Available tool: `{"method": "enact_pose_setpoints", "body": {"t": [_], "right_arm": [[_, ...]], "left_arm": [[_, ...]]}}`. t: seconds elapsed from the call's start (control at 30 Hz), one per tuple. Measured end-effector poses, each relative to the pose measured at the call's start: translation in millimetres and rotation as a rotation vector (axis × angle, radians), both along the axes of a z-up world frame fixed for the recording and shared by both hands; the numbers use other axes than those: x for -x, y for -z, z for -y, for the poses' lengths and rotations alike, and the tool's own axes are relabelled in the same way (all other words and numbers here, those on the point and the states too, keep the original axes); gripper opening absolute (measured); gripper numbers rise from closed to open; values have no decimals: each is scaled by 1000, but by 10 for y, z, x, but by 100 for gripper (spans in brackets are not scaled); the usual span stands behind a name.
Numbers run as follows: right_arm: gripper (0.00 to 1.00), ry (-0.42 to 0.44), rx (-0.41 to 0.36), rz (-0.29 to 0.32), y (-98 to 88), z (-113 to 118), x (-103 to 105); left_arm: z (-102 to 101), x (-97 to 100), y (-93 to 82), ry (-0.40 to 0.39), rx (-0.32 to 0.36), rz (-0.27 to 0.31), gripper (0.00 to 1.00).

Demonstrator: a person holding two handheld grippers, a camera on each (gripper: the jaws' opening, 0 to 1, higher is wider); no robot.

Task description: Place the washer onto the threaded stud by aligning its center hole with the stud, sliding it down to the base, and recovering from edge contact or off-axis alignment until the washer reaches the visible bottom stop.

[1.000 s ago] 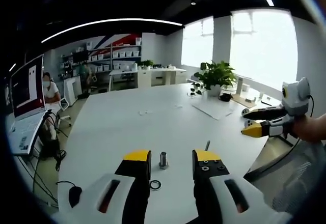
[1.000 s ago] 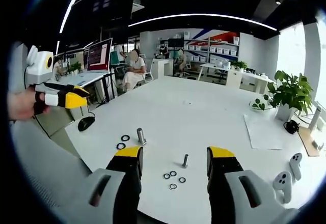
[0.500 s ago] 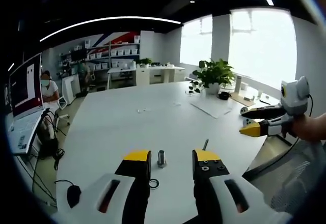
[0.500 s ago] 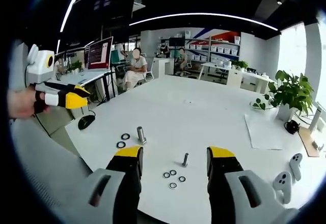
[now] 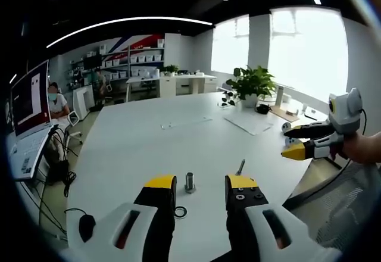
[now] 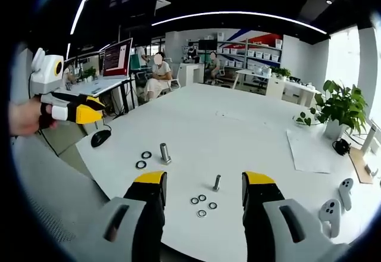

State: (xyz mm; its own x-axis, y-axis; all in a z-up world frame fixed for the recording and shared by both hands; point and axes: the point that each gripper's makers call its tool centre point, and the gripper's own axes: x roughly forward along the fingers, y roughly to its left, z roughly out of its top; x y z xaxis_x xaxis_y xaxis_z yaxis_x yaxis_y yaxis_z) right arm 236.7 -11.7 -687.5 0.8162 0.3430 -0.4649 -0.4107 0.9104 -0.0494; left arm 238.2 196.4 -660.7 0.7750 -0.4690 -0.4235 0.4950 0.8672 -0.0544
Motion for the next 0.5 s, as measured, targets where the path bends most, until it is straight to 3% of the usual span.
{"method": "enact_pose_setpoints", "body": {"t": [0.5], "right_arm": [[53, 2, 14, -117, 267, 15, 78]], "left_arm": [[12, 23, 79, 9, -3, -35, 31]]}}
